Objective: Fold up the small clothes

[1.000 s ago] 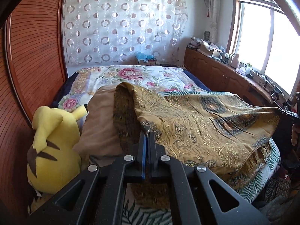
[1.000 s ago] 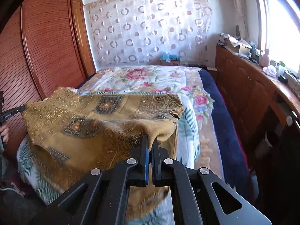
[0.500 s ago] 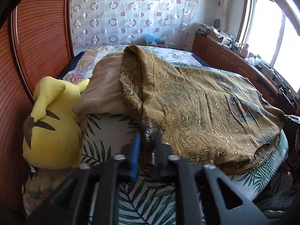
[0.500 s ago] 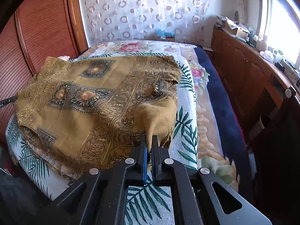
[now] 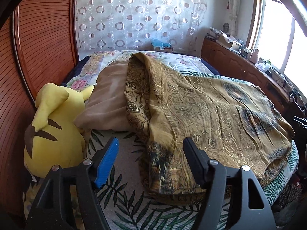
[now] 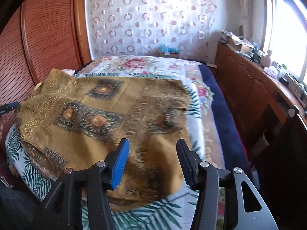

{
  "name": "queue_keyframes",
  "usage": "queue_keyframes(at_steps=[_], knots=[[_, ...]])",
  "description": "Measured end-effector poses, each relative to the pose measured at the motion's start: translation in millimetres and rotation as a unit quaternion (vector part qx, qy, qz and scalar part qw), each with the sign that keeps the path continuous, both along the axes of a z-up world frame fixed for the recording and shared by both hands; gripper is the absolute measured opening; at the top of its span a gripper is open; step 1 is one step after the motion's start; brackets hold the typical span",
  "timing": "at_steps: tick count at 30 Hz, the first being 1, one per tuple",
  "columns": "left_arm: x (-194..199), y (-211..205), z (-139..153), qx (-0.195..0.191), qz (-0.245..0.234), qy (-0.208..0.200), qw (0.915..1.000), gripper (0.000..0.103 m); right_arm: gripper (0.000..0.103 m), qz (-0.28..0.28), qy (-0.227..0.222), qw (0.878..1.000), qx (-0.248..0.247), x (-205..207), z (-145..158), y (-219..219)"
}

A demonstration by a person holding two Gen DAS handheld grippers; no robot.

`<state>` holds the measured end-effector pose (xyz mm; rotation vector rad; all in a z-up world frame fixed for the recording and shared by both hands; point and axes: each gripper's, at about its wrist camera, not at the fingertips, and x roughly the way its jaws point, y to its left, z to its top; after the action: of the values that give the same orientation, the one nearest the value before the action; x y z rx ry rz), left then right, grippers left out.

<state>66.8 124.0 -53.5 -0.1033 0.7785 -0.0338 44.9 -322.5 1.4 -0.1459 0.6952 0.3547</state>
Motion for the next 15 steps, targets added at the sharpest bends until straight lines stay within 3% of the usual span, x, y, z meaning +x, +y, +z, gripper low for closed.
queue_keyframes(at_steps=[8, 15], knots=[[16, -2, -19, 0.001, 0.001, 0.023, 0.9997, 0.070, 0.053, 0.020, 0.039, 0.999, 0.004, 15, -38, 27], [19, -4, -32, 0.001, 0.001, 0.039, 0.9993, 0.070, 0.053, 0.003, 0.038, 0.999, -0.016, 14, -52, 35]])
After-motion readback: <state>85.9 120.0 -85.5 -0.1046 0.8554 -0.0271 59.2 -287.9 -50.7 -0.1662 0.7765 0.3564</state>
